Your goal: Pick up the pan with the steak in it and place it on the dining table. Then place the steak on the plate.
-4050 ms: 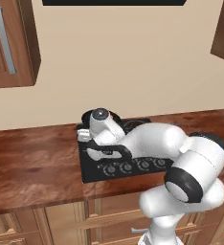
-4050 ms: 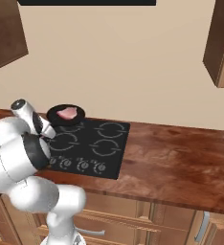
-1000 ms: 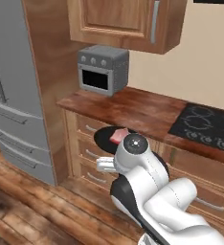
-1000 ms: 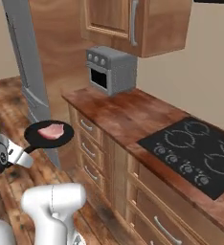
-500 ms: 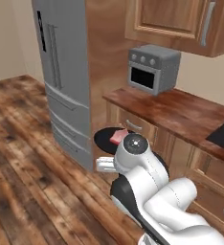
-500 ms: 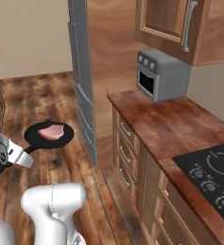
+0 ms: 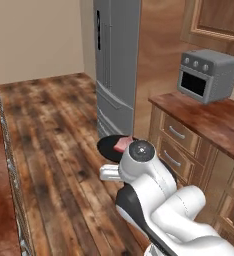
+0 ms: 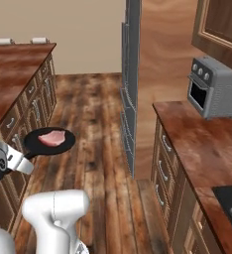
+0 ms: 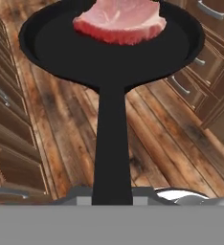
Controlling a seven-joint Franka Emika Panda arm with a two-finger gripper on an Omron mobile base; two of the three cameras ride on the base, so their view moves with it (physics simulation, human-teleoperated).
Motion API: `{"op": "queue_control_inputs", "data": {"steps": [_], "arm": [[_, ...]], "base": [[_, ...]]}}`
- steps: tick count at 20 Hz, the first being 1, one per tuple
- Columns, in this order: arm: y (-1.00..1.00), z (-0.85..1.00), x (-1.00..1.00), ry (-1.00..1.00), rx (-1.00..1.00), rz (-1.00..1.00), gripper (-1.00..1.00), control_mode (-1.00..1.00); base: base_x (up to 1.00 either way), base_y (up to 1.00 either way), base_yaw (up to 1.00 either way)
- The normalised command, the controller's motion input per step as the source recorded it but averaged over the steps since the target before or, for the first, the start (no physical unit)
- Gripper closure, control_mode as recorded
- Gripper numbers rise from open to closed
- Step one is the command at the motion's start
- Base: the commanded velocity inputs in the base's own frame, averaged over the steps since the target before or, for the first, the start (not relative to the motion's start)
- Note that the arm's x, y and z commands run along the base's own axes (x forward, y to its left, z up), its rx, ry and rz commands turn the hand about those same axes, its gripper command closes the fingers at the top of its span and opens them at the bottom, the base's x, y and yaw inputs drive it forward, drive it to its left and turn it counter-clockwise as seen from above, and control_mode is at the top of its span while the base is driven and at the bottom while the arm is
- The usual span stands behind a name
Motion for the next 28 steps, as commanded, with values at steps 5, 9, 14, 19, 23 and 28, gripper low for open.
{"op": "queue_control_inputs", "data": {"steps": [5,9,14,19,23,28], "arm": [[0.00,0.00,0.00,0.00,0.00,0.00,1.00,1.00],[0.00,0.00,0.00,0.00,0.00,0.00,1.00,1.00],[0.00,0.00,0.00,0.00,0.00,0.00,1.00,1.00],[0.00,0.00,0.00,0.00,0.00,0.00,1.00,1.00],[0.00,0.00,0.00,0.00,0.00,0.00,1.00,1.00],[0.00,0.00,0.00,0.00,0.00,0.00,1.00,1.00]], "base": [[0.00,0.00,0.00],[-0.01,0.00,0.00],[-0.32,-0.03,0.35],[-0.26,-0.06,0.45],[-0.24,-0.05,0.46],[-0.25,-0.05,0.46]]}}
